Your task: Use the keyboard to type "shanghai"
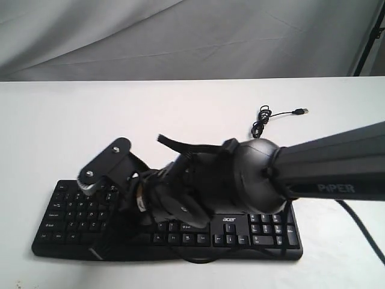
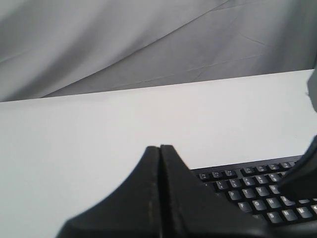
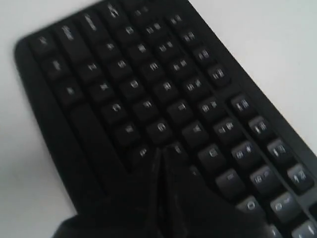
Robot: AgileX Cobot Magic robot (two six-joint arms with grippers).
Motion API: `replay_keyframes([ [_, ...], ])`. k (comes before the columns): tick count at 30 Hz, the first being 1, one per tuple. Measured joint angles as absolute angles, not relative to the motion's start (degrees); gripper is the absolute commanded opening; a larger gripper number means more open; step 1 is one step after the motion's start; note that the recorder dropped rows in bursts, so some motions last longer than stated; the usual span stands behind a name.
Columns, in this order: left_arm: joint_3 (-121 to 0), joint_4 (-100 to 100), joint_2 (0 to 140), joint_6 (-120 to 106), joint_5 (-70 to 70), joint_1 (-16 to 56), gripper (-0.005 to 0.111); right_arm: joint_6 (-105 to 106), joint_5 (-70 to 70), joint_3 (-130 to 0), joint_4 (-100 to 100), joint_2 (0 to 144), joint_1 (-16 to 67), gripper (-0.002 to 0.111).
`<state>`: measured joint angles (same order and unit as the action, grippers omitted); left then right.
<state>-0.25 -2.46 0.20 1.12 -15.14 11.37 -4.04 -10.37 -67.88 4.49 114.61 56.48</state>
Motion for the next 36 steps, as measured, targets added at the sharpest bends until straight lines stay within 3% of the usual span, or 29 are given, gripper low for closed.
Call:
replay_keyframes([
  [36, -0.25, -2.46, 0.20, 1.12, -15.14, 11.37, 0.000, -3.61, -3.57, -63.95, 4.28, 116.68, 55.84, 0.000],
])
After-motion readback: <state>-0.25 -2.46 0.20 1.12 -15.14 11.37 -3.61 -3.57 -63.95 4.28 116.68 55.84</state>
